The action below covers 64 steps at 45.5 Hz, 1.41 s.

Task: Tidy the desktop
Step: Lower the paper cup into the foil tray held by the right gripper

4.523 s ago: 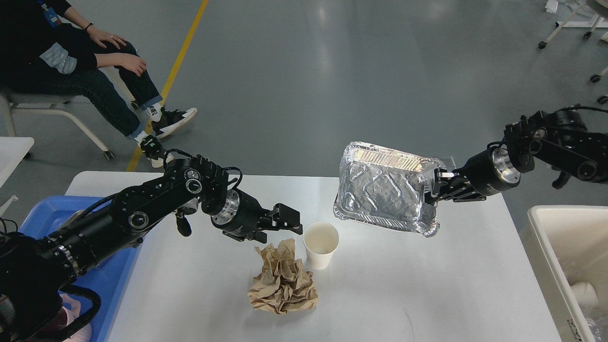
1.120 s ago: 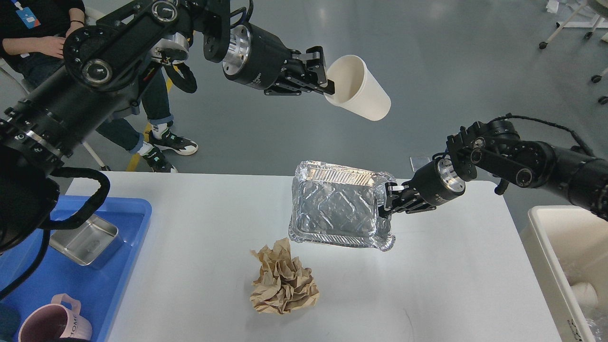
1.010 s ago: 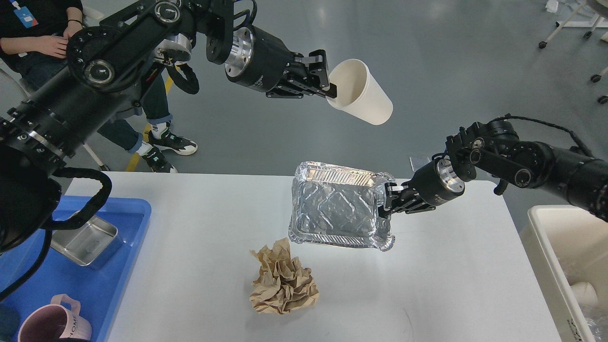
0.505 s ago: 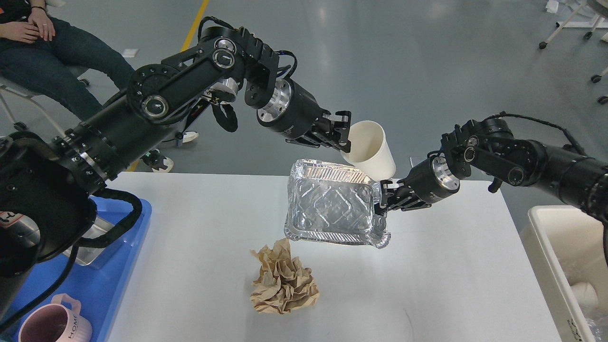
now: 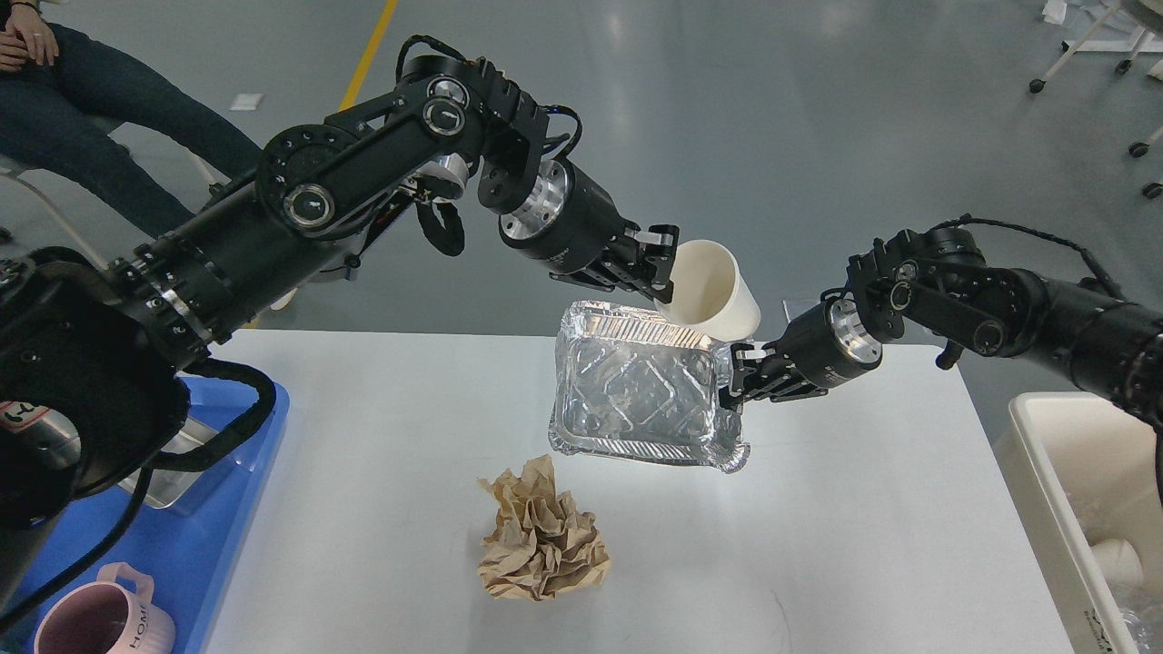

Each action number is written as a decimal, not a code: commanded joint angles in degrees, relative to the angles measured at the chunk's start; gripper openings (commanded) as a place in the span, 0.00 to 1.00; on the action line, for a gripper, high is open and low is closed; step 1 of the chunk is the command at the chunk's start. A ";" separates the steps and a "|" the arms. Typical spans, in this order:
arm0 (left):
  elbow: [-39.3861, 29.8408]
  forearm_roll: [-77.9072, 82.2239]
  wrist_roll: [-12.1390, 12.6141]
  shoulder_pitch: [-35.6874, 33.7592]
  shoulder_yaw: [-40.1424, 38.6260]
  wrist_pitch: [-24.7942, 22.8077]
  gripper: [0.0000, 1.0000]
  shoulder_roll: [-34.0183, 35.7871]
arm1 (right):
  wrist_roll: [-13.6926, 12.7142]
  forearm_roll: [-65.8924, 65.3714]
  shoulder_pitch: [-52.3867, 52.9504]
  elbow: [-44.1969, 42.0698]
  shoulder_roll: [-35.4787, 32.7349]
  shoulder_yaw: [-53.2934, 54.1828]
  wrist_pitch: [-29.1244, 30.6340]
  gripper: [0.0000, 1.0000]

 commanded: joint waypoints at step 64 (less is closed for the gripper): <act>-3.40 0.03 2.26 2.75 3.43 0.05 0.00 1.47 | -0.17 0.00 -0.02 -2.52 0.13 0.07 0.11 0.00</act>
